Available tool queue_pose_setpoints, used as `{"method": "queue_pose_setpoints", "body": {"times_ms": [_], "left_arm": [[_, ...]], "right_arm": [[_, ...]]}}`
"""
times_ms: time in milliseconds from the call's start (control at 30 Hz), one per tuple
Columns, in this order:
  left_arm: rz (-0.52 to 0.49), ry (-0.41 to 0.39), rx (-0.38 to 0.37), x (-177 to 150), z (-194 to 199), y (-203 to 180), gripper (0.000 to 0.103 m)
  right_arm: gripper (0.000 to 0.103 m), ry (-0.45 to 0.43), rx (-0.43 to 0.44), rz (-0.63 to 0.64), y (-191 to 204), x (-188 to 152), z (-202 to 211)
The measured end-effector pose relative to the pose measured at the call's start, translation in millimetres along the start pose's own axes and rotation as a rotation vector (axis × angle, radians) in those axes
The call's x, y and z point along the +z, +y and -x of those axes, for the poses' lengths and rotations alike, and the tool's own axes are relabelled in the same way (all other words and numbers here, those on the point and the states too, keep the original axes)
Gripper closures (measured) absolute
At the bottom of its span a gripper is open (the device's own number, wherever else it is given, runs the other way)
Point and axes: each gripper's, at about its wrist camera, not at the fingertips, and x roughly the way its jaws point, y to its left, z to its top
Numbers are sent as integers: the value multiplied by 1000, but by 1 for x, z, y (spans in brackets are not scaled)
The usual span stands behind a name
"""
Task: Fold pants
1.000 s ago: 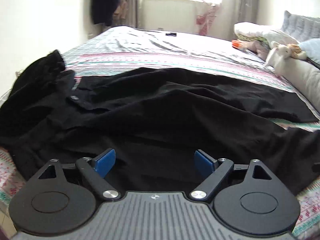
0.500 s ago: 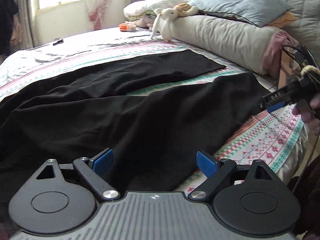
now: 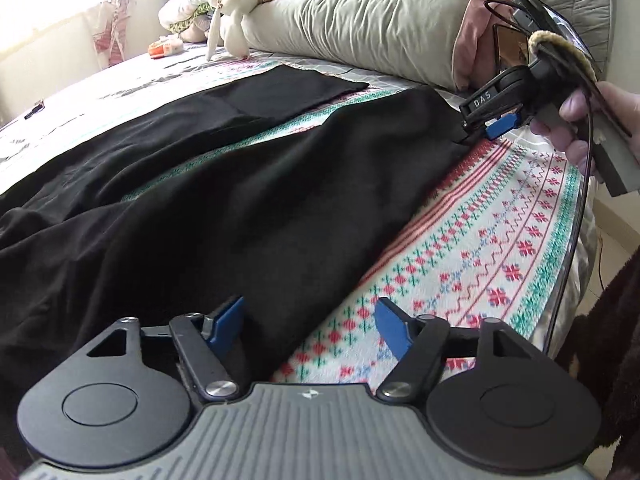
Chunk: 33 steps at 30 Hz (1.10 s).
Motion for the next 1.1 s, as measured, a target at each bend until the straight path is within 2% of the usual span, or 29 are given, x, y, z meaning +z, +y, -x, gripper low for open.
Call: {"method": "queue_pose_setpoints", "body": {"times_ms": [33, 100, 167, 200, 233, 267, 333, 400, 467, 567, 800, 933, 1033, 1100], "left_arm": [[-2, -4, 1, 3, -4, -2, 16], [-3, -17, 6, 6, -9, -6, 19], [-9, -28, 6, 10, -15, -8, 28], [-17, -31, 3, 11, -15, -8, 32], [-29, -34, -3, 12, -16, -9, 45], [-45, -35, -12, 14, -14, -10, 65], [-79, -24, -16, 16, -9, -14, 77], [-102, -19, -21, 17, -5, -21, 78], [-109, -6, -57, 14, 4, -24, 78], [-126, 2, -96, 9, 15, -27, 78], [-83, 89, -205, -2, 24, -24, 78], [-112, 116, -232, -6, 29, -25, 80], [-134, 126, -268, -6, 35, -22, 77], [-95, 108, -289, -4, 38, -12, 64]], "right_arm": [[59, -12, -5, 2, 1, 1, -1], [81, -25, -6, -3, 1, 2, -1], [95, -25, 22, -14, -1, 4, -3], [97, -25, 20, -20, -1, 4, -2], [98, -29, 8, -17, -1, 5, 0], [98, -35, -6, -6, 1, 4, 6], [98, -28, -36, 20, 4, 4, 11], [98, -16, -86, 64, 8, 0, 17], [98, -9, -152, 141, 14, -8, 25], [98, 12, -206, 228, 18, -20, 35], [98, 121, -209, 250, 8, -45, 46], [95, 155, -226, 306, 15, -56, 54], [85, 134, -215, 305, 18, -50, 65], [68, 90, -193, 287, 18, -39, 73]]}}
